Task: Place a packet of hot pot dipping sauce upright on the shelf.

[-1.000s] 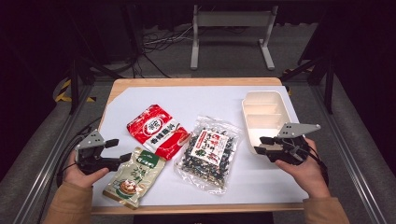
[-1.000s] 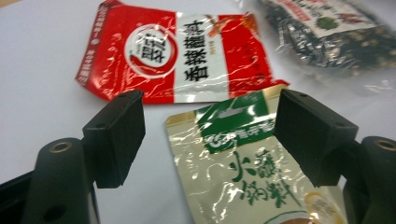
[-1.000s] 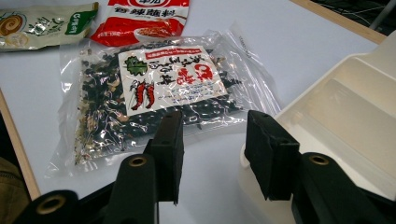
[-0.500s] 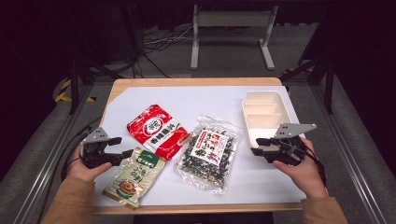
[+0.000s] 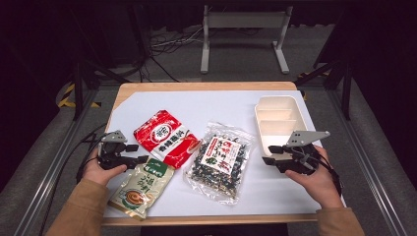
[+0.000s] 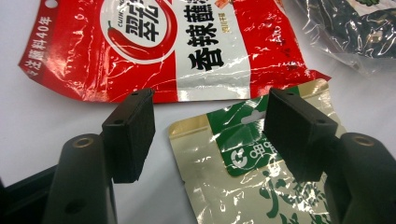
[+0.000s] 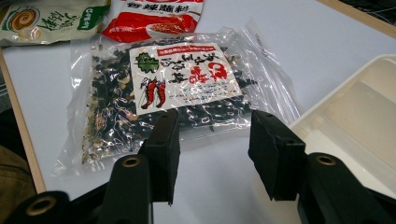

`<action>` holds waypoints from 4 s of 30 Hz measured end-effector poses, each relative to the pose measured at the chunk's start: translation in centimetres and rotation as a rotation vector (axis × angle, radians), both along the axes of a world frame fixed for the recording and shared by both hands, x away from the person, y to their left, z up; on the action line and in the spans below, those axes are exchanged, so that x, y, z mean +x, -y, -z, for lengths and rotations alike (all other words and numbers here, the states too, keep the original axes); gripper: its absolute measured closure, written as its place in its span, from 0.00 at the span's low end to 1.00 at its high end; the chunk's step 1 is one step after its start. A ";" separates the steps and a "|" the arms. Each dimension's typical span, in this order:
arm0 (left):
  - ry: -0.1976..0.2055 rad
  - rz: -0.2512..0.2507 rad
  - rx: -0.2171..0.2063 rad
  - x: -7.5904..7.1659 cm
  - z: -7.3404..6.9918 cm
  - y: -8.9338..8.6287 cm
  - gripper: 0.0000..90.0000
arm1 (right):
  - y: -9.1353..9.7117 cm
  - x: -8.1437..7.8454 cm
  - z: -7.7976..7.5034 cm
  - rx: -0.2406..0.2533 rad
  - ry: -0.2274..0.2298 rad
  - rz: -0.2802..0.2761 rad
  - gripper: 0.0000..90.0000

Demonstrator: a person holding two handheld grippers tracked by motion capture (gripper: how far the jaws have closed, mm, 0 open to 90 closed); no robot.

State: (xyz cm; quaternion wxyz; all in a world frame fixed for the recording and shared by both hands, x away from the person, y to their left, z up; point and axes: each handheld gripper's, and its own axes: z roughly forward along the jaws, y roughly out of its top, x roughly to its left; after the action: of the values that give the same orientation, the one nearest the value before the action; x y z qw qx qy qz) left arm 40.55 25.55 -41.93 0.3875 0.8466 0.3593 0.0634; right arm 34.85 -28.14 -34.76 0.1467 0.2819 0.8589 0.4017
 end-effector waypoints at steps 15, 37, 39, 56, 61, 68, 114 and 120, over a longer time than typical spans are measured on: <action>-0.093 0.031 -0.019 1.7 1.8 0.2 0.34 | -0.2 0.2 0.4 -0.006 -0.011 -0.006 0.57; -0.161 0.093 -0.039 2.1 2.6 0.6 0.29 | -0.2 0.2 0.4 0.008 -0.017 -0.005 0.53; -0.160 0.093 -0.037 2.0 2.5 0.6 0.29 | -0.2 0.2 0.4 0.008 -0.017 -0.004 0.53; -0.104 0.133 -0.081 0.7 1.2 0.1 0.34 | -0.3 0.4 0.4 0.016 -0.029 -0.015 0.53; -0.078 0.166 -0.076 0.0 0.6 0.2 0.37 | -0.4 0.4 0.5 0.016 -0.032 -0.019 0.53; -0.044 0.236 -0.039 -1.4 -0.1 0.7 0.42 | -0.6 0.4 0.5 0.013 -0.037 -0.027 0.53; -0.007 0.157 0.155 -0.4 2.3 2.1 0.95 | -0.9 0.4 0.7 -0.004 -0.047 -0.026 0.54; -0.022 0.143 0.157 -0.3 2.0 2.0 1.00 | -0.9 0.4 0.7 -0.005 -0.047 -0.024 0.54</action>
State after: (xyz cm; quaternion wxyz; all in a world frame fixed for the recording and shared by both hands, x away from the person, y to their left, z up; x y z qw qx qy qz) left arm 40.20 23.53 -43.96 0.3193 0.8986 0.2961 0.0543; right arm 35.23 -27.24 -35.42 0.1223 0.2803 0.8666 0.3944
